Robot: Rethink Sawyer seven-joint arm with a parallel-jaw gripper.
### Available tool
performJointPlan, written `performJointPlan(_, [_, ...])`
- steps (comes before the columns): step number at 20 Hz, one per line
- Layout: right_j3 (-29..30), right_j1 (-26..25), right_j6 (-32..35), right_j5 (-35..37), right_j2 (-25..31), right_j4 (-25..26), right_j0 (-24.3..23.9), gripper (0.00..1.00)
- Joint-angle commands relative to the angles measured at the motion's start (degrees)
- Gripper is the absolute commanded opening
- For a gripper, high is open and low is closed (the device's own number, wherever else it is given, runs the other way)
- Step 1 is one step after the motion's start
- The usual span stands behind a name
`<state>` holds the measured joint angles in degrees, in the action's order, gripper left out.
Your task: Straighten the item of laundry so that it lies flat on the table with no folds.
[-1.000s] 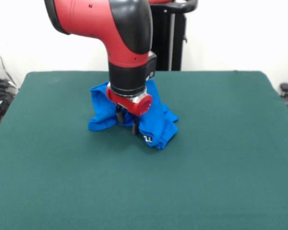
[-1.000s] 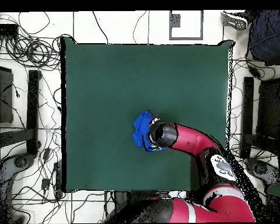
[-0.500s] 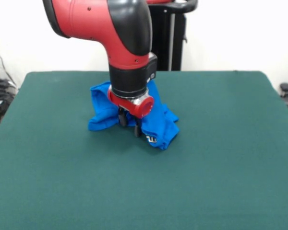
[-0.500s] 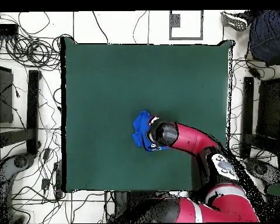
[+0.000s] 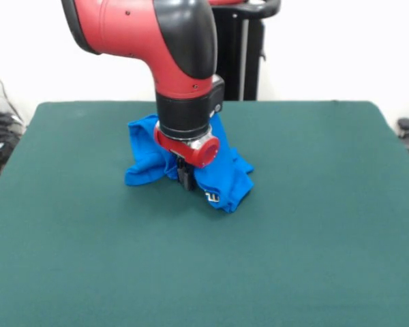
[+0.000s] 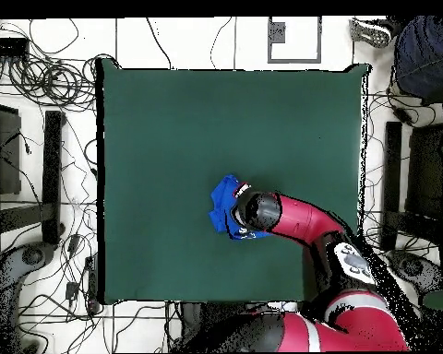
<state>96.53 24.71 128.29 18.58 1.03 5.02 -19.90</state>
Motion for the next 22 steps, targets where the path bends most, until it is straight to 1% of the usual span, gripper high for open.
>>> performJointPlan(1, [0.59, -0.58, -0.12, 2.29, 4.80, 2.40, 2.13, 0.00])
performJointPlan(10, [0.29, -0.47, 0.30, 3.20, 3.83, 2.25, 2.85, 0.00])
performJointPlan(14, [0.01, -0.03, 1.34, 3.49, 2.53, 2.01, 4.14, 0.00])
performJointPlan(22, [-1.26, 1.48, 1.42, 8.56, 1.69, 0.43, 5.20, 0.00])
